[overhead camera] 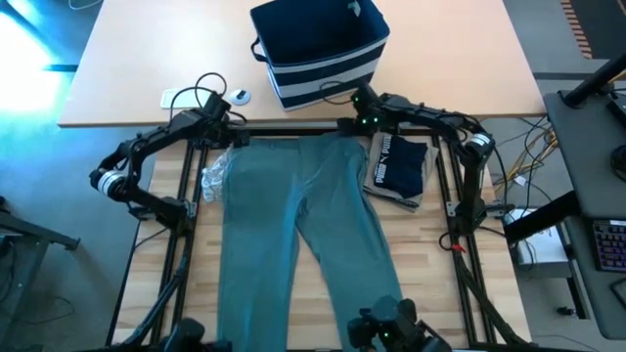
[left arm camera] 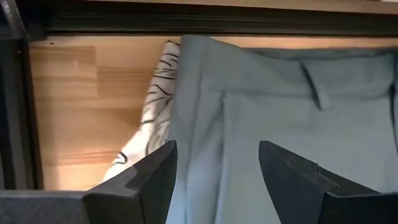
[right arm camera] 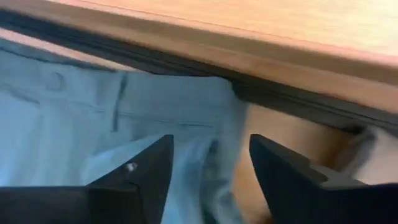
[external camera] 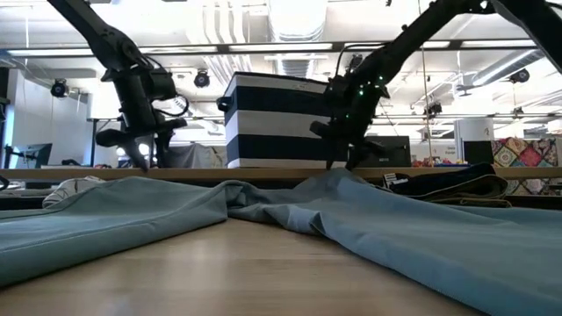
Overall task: Fold Laundry from Bin
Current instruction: Fold the blue pants
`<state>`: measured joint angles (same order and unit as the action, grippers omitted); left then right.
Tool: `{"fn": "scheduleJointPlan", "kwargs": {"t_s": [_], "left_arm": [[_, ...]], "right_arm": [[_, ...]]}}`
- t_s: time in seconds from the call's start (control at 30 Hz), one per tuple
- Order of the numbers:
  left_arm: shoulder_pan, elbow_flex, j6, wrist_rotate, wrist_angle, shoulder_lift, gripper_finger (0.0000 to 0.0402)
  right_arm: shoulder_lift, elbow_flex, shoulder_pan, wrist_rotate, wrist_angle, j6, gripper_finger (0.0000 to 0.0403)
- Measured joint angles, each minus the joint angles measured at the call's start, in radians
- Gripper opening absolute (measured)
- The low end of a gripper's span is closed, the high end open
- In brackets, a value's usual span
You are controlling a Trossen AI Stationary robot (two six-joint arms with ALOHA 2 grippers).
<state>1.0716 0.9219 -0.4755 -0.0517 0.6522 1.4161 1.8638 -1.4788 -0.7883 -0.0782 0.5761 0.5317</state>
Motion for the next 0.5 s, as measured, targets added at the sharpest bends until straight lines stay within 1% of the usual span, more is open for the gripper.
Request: {"fn": "scheduleJointPlan", "kwargs": {"t_s": [0.13,0.23,0.37,0.5], "left_arm": [[0.007,0.000,-0.002,-0.003,-0.017,0.030,0.0210],[0.007,-0.001,0.005,-0.007,-0.017,0.044,0.0210],[0.007,-0.001,0.018,-0.019,-0.017,0.045,0.0210],[0.007,-0.001,0.022,-0.019,-0.017,0.040,0.0210]], "right_arm": [[0.018,0.102,-0.002,0.000,-0.174,0.061,0.0237],[0.053,0.148,-0.002,0.002,-0.248,0.110,0.0245],[0.090,0.152,-0.001,-0.011,-0.290,0.142,0.0236],[0.118,0.140,0.001,-0.036,-0.393,0.147,0.0209]]}}
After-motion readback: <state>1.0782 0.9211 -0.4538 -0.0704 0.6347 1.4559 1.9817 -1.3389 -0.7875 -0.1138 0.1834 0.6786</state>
